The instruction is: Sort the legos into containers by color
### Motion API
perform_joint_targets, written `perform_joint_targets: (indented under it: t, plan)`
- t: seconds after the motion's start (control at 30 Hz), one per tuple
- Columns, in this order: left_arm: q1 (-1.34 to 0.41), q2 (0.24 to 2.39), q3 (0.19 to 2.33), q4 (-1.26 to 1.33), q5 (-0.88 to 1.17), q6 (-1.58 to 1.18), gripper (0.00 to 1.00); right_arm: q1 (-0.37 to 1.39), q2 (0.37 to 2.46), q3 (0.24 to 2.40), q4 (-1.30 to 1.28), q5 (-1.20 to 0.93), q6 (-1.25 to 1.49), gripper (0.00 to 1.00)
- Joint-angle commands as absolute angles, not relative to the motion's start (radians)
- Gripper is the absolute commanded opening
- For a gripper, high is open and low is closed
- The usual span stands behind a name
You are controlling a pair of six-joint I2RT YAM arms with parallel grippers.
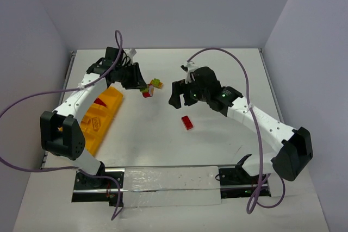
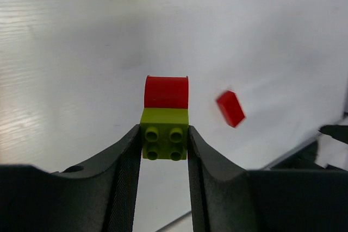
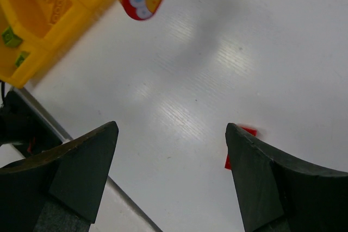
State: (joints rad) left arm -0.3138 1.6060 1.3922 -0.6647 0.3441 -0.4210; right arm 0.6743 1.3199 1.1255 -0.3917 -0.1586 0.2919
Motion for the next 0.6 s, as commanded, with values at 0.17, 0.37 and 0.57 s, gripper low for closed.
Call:
perform_joint_targets:
  t: [0.17,0.37,0.57]
  plan:
    - [-0.307,1.517,1.359,-0.529,0.716,-0.498,0.0,0.648,1.294,1.147,-0.25,-0.351,0.252,0.87]
    - [-0.246,1.456,1.284,-0.428,0.868,-0.535,0.0,0.496,1.291,1.038,0.013,-0.684,0.509,0.87]
    - [-0.206,1.412,1.248,-0.353,0.971,-0.564,0.0,0.427,1.333,0.96,0.3,-0.848,0.713,0.88]
